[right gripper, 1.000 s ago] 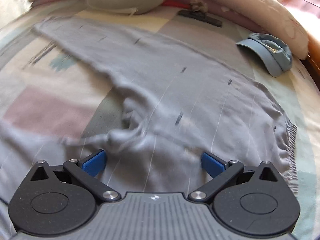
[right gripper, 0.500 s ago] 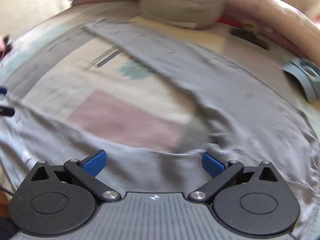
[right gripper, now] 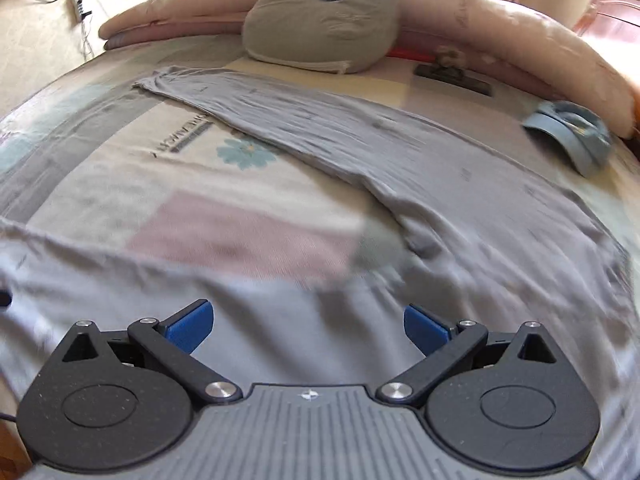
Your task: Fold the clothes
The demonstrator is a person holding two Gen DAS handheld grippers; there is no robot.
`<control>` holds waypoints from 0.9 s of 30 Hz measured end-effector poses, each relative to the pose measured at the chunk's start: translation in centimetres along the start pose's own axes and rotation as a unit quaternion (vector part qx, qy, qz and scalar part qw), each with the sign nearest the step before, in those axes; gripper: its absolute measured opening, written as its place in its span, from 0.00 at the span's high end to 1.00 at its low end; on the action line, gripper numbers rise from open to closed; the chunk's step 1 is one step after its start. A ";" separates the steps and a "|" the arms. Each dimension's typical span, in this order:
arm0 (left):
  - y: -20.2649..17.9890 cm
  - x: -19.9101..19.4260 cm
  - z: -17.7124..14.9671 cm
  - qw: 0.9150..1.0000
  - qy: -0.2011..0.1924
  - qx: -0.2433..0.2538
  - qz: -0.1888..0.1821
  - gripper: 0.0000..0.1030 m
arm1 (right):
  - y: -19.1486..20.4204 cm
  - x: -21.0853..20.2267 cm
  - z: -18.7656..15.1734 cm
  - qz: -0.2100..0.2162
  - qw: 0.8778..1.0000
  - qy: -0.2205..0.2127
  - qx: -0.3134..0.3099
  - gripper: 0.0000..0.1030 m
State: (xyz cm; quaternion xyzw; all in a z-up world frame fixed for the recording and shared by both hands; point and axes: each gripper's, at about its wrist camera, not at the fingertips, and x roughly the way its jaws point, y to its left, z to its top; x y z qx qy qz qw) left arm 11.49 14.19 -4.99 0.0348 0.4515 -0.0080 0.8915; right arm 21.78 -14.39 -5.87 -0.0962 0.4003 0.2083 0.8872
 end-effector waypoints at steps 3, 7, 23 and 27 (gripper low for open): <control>-1.7 -0.7 -0.9 0.999 -0.034 0.022 0.004 0.12 | -0.7 -2.2 -3.0 -0.025 1.000 -0.015 0.000 0.00; -3.8 -1.6 -2.1 0.996 -0.077 0.037 -0.017 0.12 | -0.7 -3.5 -5.7 -0.041 0.998 -0.044 0.006 0.00; -5.9 -1.2 -6.9 0.990 -0.060 -0.031 -0.126 0.06 | -0.1 -3.6 -10.1 -0.042 0.995 -0.079 0.040 0.00; -5.3 -2.0 -6.1 0.989 -0.064 -0.023 -0.128 0.06 | -0.1 -3.8 -10.6 -0.038 0.995 -0.087 0.037 0.00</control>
